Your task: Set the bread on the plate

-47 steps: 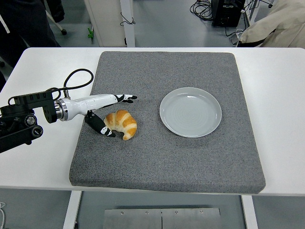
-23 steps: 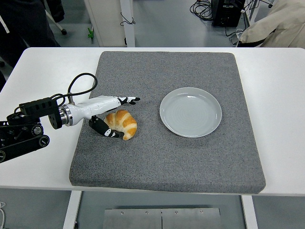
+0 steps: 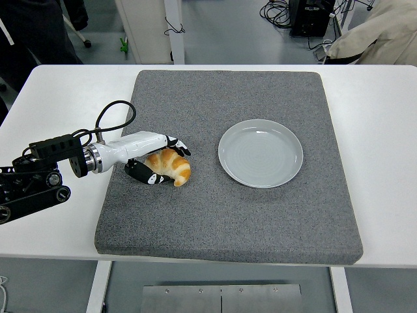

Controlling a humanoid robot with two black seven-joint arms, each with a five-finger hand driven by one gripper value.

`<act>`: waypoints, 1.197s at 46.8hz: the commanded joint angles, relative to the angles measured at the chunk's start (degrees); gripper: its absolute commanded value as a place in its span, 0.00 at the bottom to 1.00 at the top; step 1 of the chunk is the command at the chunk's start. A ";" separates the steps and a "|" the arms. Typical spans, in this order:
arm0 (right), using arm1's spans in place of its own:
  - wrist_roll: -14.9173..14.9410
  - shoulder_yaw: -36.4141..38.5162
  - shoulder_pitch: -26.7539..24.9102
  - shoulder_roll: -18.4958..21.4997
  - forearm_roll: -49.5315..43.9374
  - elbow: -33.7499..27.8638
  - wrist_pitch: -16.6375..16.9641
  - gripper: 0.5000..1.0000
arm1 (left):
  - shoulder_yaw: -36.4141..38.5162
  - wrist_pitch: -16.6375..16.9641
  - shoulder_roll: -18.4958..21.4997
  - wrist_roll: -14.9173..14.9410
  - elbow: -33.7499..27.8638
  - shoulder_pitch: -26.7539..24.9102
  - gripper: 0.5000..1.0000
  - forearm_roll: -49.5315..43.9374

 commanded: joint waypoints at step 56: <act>0.00 0.03 0.00 0.00 0.00 0.00 0.02 1.00 | -15.91 -10.73 -2.46 0.10 3.39 -8.58 0.27 -1.37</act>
